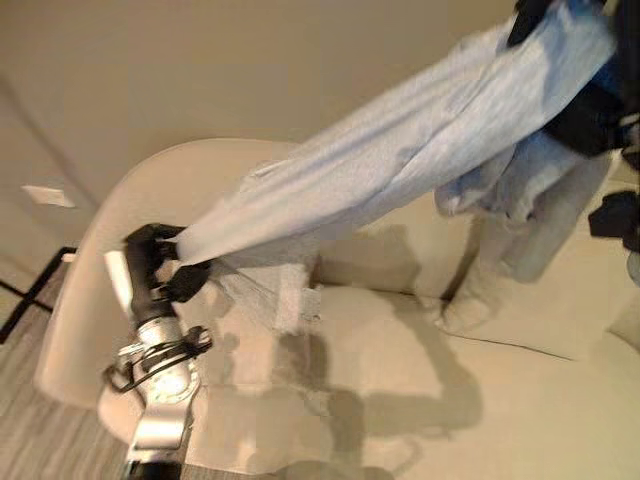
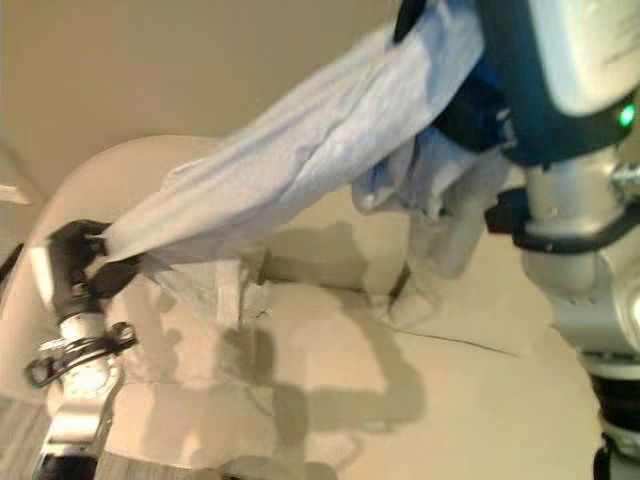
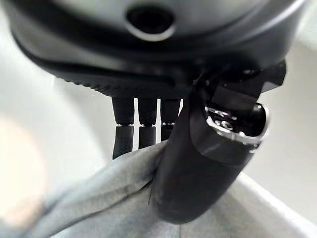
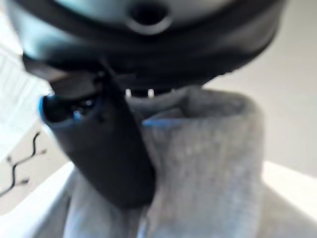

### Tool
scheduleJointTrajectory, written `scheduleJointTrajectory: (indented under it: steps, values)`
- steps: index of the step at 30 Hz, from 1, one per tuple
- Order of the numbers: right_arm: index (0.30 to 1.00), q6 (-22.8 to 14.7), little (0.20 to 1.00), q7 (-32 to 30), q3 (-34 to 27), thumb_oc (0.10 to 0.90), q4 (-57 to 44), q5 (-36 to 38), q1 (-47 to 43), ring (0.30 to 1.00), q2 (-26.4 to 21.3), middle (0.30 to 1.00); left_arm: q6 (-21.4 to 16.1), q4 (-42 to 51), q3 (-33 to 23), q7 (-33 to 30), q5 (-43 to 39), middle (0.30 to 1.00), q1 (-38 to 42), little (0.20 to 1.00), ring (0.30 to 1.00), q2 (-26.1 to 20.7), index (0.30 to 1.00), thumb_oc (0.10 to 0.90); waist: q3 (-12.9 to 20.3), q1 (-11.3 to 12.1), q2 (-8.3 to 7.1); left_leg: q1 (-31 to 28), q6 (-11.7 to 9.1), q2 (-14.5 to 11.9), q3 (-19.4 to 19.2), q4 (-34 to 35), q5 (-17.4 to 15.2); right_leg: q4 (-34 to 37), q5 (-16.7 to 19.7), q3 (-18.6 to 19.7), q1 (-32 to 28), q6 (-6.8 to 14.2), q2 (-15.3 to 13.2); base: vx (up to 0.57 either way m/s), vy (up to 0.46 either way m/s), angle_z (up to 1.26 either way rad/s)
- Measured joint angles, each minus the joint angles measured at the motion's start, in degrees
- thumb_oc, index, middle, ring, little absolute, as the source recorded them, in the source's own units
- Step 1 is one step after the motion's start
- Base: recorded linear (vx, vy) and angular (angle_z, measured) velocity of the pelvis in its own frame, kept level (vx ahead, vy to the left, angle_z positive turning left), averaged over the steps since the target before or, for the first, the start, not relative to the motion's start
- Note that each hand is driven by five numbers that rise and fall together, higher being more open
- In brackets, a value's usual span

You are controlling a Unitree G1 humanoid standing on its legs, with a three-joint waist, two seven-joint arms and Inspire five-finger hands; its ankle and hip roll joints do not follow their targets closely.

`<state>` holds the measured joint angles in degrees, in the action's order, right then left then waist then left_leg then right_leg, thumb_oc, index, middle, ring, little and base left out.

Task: Hang the clothes on the sofa on the clothes rack.

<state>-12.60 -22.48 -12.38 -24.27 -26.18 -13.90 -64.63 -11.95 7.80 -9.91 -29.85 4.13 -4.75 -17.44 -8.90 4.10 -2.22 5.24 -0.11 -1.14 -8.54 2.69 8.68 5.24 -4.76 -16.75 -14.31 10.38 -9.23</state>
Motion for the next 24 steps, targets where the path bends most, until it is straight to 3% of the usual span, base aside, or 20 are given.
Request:
scheduleJointTrajectory:
  steps: [2,3,4,5,6,7,8,9,12,13,14,15,16,17,18,19,20,21,23,24]
  values:
    - [0.3,-0.3,0.3,0.1,0.3,0.4,0.3,-4.5,0.5,0.3,0.0,0.3,-0.3,-0.3,-1.6,-2.3,2.5,0.3,1.3,0.3,0.3,-0.1,0.3,0.4,-1.7,0.9,3.42,2.4,0.5,-0.5,3.1,0.1,3.3,-5.2,-0.8,-0.7,3.4,-0.5,0.7,-0.31,0.134,0.58]
    - [0.3,-0.4,0.3,0.1,0.4,0.4,1.1,-6.4,0.5,0.3,0.0,0.3,-0.3,-0.2,-1.7,-2.9,3.6,0.3,2.0,0.3,0.3,-0.2,0.3,0.4,-2.6,1.5,5.1,2.4,1.7,-1.7,3.4,0.3,4.2,-10.7,-3.5,-0.1,6.4,-0.7,0.6,-0.23,0.156,0.56]
    - [0.3,0.3,0.3,0.2,0.4,0.4,0.8,-7.8,0.9,0.3,0.2,0.3,-0.3,0.6,-2.6,-3.7,5.6,0.3,2.5,0.3,0.3,-1.1,0.3,0.4,-3.4,1.3,6.38,2.6,1.3,-2.5,4.4,1.2,5.0,-9.8,-6.8,1.0,8.3,-1.5,2.6,-0.22,0.178,0.54]
    - [0.3,0.4,0.3,0.3,0.3,0.4,0.1,-8.8,1.3,0.3,0.7,0.3,-0.3,1.9,-4.1,-3.8,6.7,0.3,2.7,0.3,0.3,-2.4,0.3,0.4,-3.6,0.6,6.09,3.2,-0.1,-2.1,5.1,2.5,6.7,-6.3,-2.6,1.9,9.6,-5.0,4.1,-0.19,0.207,0.97]
    - [0.3,0.5,0.3,0.2,-1.0,0.4,-2.2,-10.1,4.2,0.3,4.2,0.3,-0.5,3.8,-6.4,-4.9,9.5,0.3,2.8,0.3,0.3,-3.6,0.3,0.4,-3.8,-1.2,3.91,4.7,-2.3,-1.8,4.7,2.2,3.9,-1.9,1.3,-1.4,7.3,-6.9,2.9,-0.2,0.265,0.42]
    - [0.3,0.5,0.3,0.2,-1.7,0.4,-4.8,-10.9,7.1,0.3,7.9,0.3,-0.9,4.7,-8.5,-6.5,11.2,0.3,2.7,0.3,0.3,-4.6,0.3,0.4,-3.8,0.4,1.0,4.7,-1.2,-3.2,-0.8,-1.5,-0.4,-0.9,2.9,0.2,8.3,-7.1,0.7,-0.18,0.276,0.24]
    - [0.3,0.3,0.3,0.2,-1.9,0.4,-6.1,-11.3,9.2,0.3,8.6,0.3,-1.0,4.7,-10.1,-7.7,12.0,0.3,3.0,0.3,0.3,-5.6,0.3,0.4,-3.8,-0.5,-1.46,4.5,-2.4,-4.9,-4.0,-5.0,-2.5,-0.4,3.4,0.1,8.1,-6.7,-1.0,-0.17,0.322,-0.09]
    - [0.3,0.0,0.3,0.2,-2.2,0.4,-6.4,-12.0,10.4,0.3,8.5,0.3,-1.0,4.5,-10.8,-8.6,12.5,0.3,3.7,0.3,0.3,-5.9,0.3,0.4,-4.0,-2.1,-2.43,4.1,-4.4,-7.4,-5.4,-8.3,-3.9,-0.8,3.5,-0.6,7.5,-6.7,-2.0,-0.13,0.362,0.55]
    - [0.3,0.9,0.3,-0.4,-4.5,0.4,-5.7,-13.2,15.4,0.3,14.9,0.3,-2.1,4.0,-4.2,-9.3,14.4,0.3,4.4,0.3,0.3,-4.8,0.3,0.4,-2.9,-6.0,-0.53,-1.9,-7.1,-18.6,-4.7,-8.6,-2.1,-8.3,3.3,0.1,7.1,-6.5,-3.5,-0.08,0.415,0.57]
    - [0.3,1.9,0.3,-0.6,-4.6,0.4,-5.3,-13.2,15.8,0.3,16.9,0.3,-2.2,3.2,-1.2,-9.3,14.9,0.3,4.5,0.3,0.3,-4.6,0.3,0.4,-2.7,-6.8,0.31,-3.2,-7.2,-19.5,-3.4,-7.8,-1.0,-12.6,2.9,0.7,8.1,-5.9,-4.6,-0.08,0.517,0.18]
    - [0.3,2.1,0.3,-1.1,-5.8,0.4,-3.8,-13.3,16.8,0.3,14.8,0.3,-2.9,1.8,1.8,-9.2,15.5,0.3,4.3,0.3,0.3,-3.0,0.3,0.4,-2.4,-6.7,3.31,-4.6,-4.1,-20.6,-1.6,-9.2,9.8,-25.8,1.6,1.3,15.2,-4.0,-6.8,-0.1,0.722,-0.17]
    - [0.3,1.4,0.3,-2.0,-6.8,0.4,-3.4,-13.5,18.2,0.3,14.2,0.3,-3.8,-0.2,2.3,-9.3,16.2,0.3,4.7,0.3,0.3,-1.4,0.3,0.4,-1.9,-6.7,4.27,-4.5,-7.2,-19.5,1.6,-9.9,5.2,-35.8,0.8,3.2,23.1,-2.7,-10.5,-0.12,0.701,-0.47]
    - [0.3,1.5,0.3,-1.9,-4.5,0.4,-3.6,-13.8,17.7,0.3,17.4,0.3,-2.3,-1.2,1.0,-9.1,16.0,0.3,4.4,0.3,0.3,-1.0,0.3,0.4,-0.6,-7.1,2.44,-2.8,-10.8,-17.5,3.6,-12.2,-1.0,-11.0,5.0,1.6,18.5,-2.2,-10.8,-0.1,0.521,-0.15]
    - [0.3,1.6,0.3,-1.9,-3.9,0.4,-4.0,-13.9,17.7,0.3,19.6,0.3,-1.6,-1.6,1.1,-8.7,16.1,0.3,5.4,0.3,0.3,-3.1,0.3,0.4,-0.5,-7.8,-0.56,0.1,-15.6,-15.9,4.9,-17.7,-5.2,-2.7,15.8,1.0,15.3,-6.2,-13.1,-0.12,0.571,0.38]
    - [0.3,2.3,0.3,-2.5,-4.5,0.4,-3.2,-14.8,18.1,0.3,22.0,0.3,-1.2,-3.3,3.8,-7.5,16.0,0.3,7.4,0.3,0.3,-3.9,0.3,0.4,-0.5,-8.2,-0.38,6.5,-14.4,-16.2,5.2,-25.8,-13.3,-0.1,16.2,-1.9,12.6,-0.1,-13.9,-0.07,0.42,0.68]
    - [0.3,3.5,0.3,-2.7,-5.1,0.4,-2.7,-15.2,18.8,0.3,22.4,0.3,-1.2,-3.3,6.4,-6.6,16.2,0.3,7.1,0.3,0.3,-3.8,0.3,0.4,0.0,-8.4,1.71,6.1,-14.1,-17.6,4.5,-19.2,-12.5,-1.2,16.9,-2.5,12.8,0.8,-13.4,-0.14,0.607,0.71]
    - [0.3,3.3,0.3,-3.5,-6.1,0.4,-1.6,-16.1,20.2,0.3,27.0,0.3,-1.5,-3.8,8.8,-5.8,16.3,0.3,7.2,0.3,0.3,-4.8,0.3,0.4,0.0,-7.8,-0.73,5.4,-13.9,-15.0,3.2,-17.5,-11.7,-1.9,18.6,-1.7,13.0,2.3,-16.4,-0.09,0.371,0.44]
    - [0.3,4.2,0.3,-3.4,-5.7,0.4,-1.4,-16.2,21.0,0.3,29.2,0.3,-1.4,-3.7,10.3,-5.8,16.0,0.3,7.1,0.3,0.3,-5.0,0.3,0.4,0.2,-7.7,-1.5,5.1,-12.5,-12.8,2.0,-16.4,-10.1,-2.1,20.3,-1.9,12.9,2.0,-17.3,-0.08,0.354,0.72]
    - [0.3,7.5,0.3,-3.2,-4.3,0.4,-0.6,-16.5,22.6,0.3,31.0,0.3,-1.2,-4.1,15.0,-4.7,15.5,0.3,7.1,0.3,0.3,-5.7,0.3,0.4,0.0,-8.3,-2.2,5.3,-9.8,-8.1,4.4,-14.1,-8.6,-5.7,22.4,-4.5,13.1,-1.6,-21.6,-0.06,0.47,0.9]
    - [0.3,7.9,0.3,-3.2,-4.1,0.4,-0.5,-17.4,23.2,0.3,31.6,0.3,-1.2,-4.6,17.2,-4.4,15.6,0.3,7.5,0.3,0.3,-6.9,0.3,0.4,-0.1,-7.6,-2.82,5.9,-6.9,-5.4,4.4,-14.9,-9.0,-6.3,24.9,-5.2,12.5,-3.4,-22.2,-0.07,0.565,0.86]
